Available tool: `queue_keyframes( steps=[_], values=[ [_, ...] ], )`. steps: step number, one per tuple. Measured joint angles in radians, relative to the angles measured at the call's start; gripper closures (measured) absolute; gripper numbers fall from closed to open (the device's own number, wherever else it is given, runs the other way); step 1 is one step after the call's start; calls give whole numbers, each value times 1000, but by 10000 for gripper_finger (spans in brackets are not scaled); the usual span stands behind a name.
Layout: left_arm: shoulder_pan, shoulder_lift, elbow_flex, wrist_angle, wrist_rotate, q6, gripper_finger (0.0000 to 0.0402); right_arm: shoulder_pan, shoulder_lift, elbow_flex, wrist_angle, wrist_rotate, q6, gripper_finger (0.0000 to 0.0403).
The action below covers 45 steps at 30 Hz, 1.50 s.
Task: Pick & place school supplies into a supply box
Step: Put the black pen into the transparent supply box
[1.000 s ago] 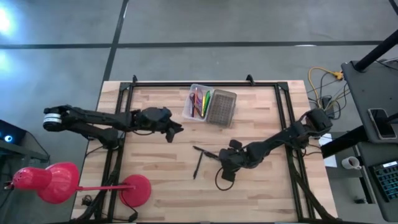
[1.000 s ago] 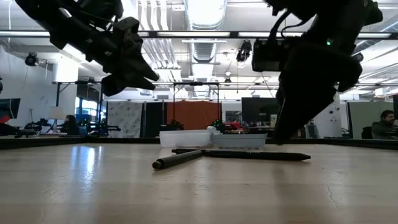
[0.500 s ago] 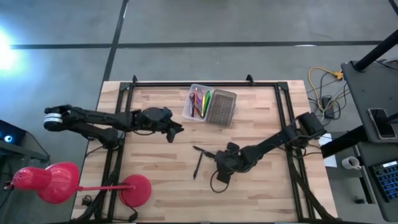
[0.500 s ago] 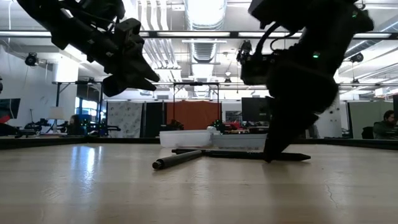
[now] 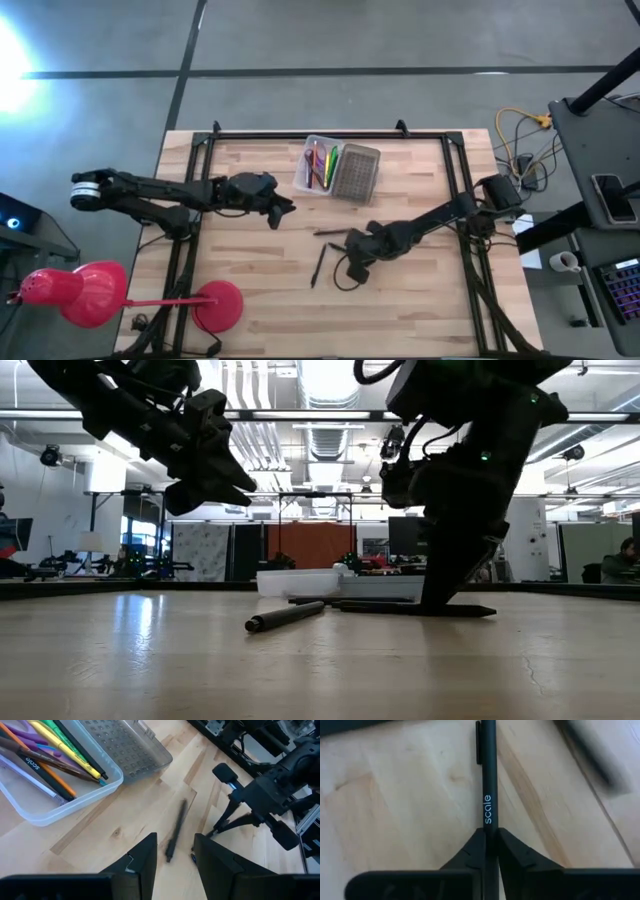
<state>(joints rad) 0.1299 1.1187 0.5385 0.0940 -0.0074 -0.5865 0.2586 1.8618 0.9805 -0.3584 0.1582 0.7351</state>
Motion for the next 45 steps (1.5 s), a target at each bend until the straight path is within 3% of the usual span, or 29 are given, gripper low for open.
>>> queue_keyframes(
  steps=[9,15,20,26,31,34,40,42,45],
  values=[
    [0,0,0,0,0,0,288,-60,-52,7,14,-152,-39,387],
    [0,0,0,0,0,0,288,-225,-172,8,133,-21,102,388],
    [0,0,0,0,0,0,288,-368,-185,16,317,-3,260,389],
    [0,0,-1,1,0,0,288,-472,-87,92,338,28,370,387],
    [0,0,-1,0,0,-2,288,-514,6,204,350,24,406,352],
    [0,0,-2,0,0,-10,288,-527,47,278,305,32,377,324],
    [-7,0,-2,0,0,-26,288,-531,90,410,31,120,338,275],
    [-12,0,-2,0,1,-26,288,-533,86,428,6,113,195,262],
    [-20,0,-2,0,1,-26,288,-511,49,437,-14,33,-174,252]
  ],
)
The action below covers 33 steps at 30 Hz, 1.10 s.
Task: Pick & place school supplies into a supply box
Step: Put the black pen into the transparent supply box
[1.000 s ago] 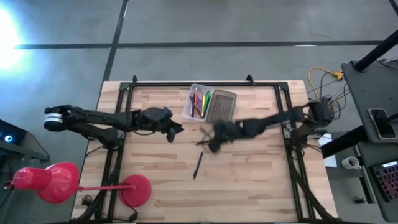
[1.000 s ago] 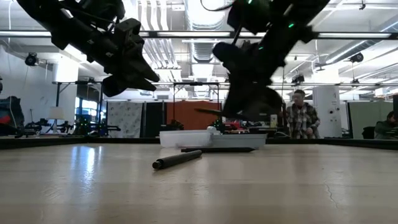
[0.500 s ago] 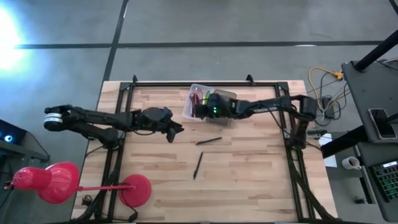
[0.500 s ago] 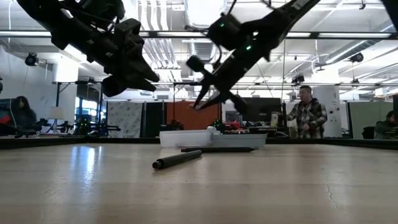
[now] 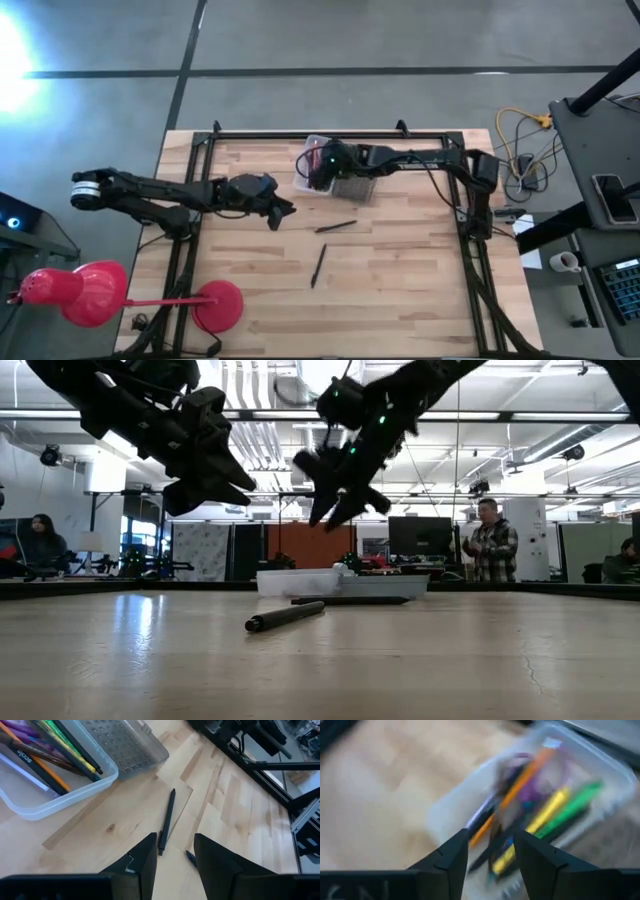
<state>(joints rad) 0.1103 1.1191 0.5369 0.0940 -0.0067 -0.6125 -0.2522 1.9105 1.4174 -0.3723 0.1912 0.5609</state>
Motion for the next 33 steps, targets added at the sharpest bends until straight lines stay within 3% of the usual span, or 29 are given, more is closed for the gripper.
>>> queue_keyframes(
  steps=[4,7,14,18,33],
  values=[
    [-5,0,-1,0,0,0,288,86,-41,-20,-132,-87,-428,255],
    [-6,0,-2,0,1,-4,288,139,-43,-23,-268,-89,-572,260],
    [-14,4,-2,-8,6,-60,288,235,-46,-57,-374,-89,-566,269],
    [-18,17,-3,-8,6,-71,288,266,-47,-83,-298,-88,-636,264],
    [-56,23,-10,-8,3,-135,288,274,-45,-254,10,-140,-649,232]
  ],
)
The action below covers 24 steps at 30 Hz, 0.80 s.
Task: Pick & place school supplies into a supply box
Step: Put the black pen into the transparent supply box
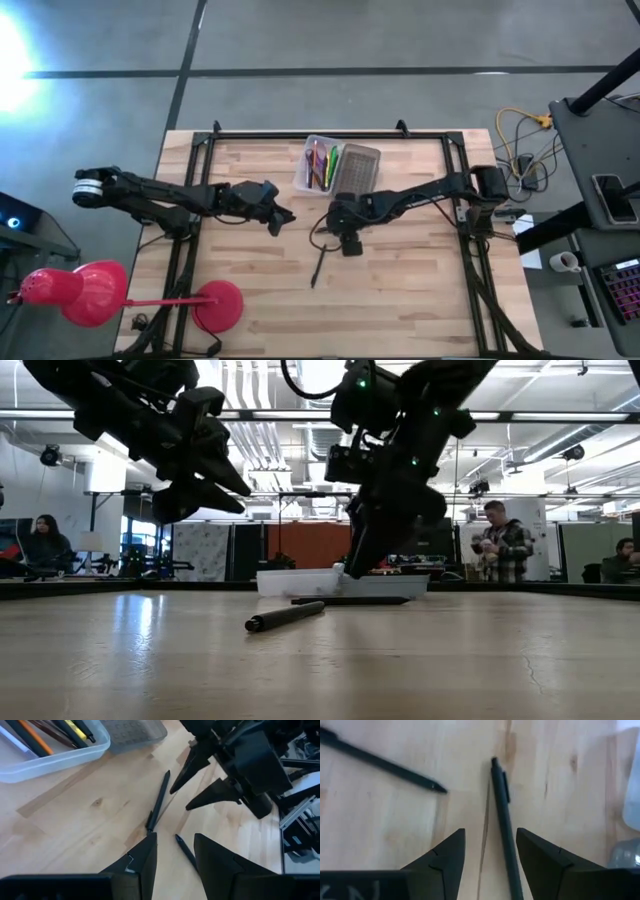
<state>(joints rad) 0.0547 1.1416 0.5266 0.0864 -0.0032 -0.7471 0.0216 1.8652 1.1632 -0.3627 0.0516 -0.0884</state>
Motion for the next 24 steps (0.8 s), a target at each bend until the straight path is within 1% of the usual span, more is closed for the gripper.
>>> queue_keyframes(
  steps=[2,7,12,15,19,24],
  values=[
    [0,0,0,0,-1,0,288,-2,0,-21,39,0,6,230],
    [0,0,2,0,-3,0,288,-6,0,-79,68,1,2,231],
    [0,0,0,1,-6,0,288,-8,-3,-142,115,2,1,237],
    [0,0,-1,3,-6,0,288,-11,-2,-164,124,-6,42,247],
    [0,0,-3,3,-6,0,288,-27,-2,-167,117,-17,116,280],
    [0,0,-5,3,-5,0,288,-44,-2,-170,116,-11,187,351]
  ],
)
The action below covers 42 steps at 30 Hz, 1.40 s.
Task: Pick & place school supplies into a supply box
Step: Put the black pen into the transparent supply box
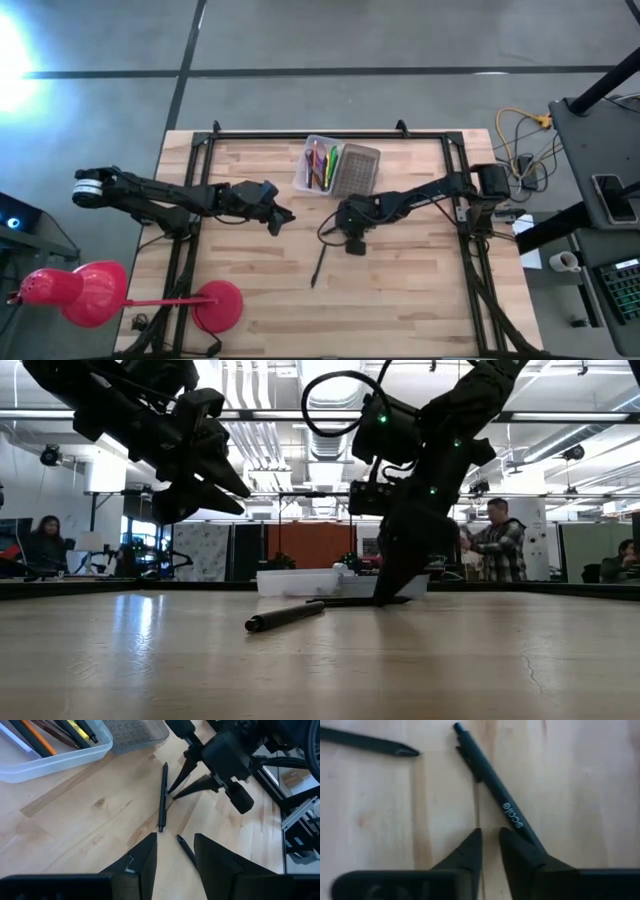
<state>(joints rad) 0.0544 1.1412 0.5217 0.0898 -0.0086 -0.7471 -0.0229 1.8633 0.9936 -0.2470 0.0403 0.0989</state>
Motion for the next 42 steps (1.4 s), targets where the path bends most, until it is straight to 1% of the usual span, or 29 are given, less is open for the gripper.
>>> queue_keyframes(
  steps=[3,6,8,10,13,17,19,25,28,30,32,34,36,38,40,42],
  values=[
    [0,0,0,0,0,0,288,-1,-5,2,-4,6,74,386],
    [0,0,0,0,0,0,288,7,-12,22,-42,18,122,387],
    [0,0,0,0,0,0,288,18,-15,46,-77,27,77,382],
    [0,0,0,0,0,0,288,33,-17,78,-109,26,-6,375],
    [0,0,0,0,0,0,288,51,-20,110,-151,31,-128,361],
    [0,0,-1,0,0,0,288,48,-16,133,-110,53,-252,332],
    [0,0,-1,0,0,0,288,39,-2,144,-98,55,-280,311],
    [0,0,-2,-1,1,0,288,25,63,159,-99,52,-297,251],
    [-2,0,-2,-2,1,0,288,26,96,163,-84,66,-343,234],
    [-4,0,-2,-2,2,0,288,23,114,165,-81,72,-351,230],
    [-10,-1,-2,-2,3,-7,288,19,124,166,-85,68,-349,233],
    [-16,-1,-2,-3,2,-20,288,18,126,166,-96,68,-336,245],
    [-24,-1,-2,-3,2,-22,288,17,121,166,-109,56,-311,266],
    [-36,-1,-2,-3,3,-22,288,14,119,167,-120,32,-285,295],
    [-47,-1,-2,-3,2,-22,288,8,118,167,-130,-29,-245,329],
    [-56,-1,-2,-3,2,-22,288,-1,118,167,-140,-112,-193,363]
  ],
)
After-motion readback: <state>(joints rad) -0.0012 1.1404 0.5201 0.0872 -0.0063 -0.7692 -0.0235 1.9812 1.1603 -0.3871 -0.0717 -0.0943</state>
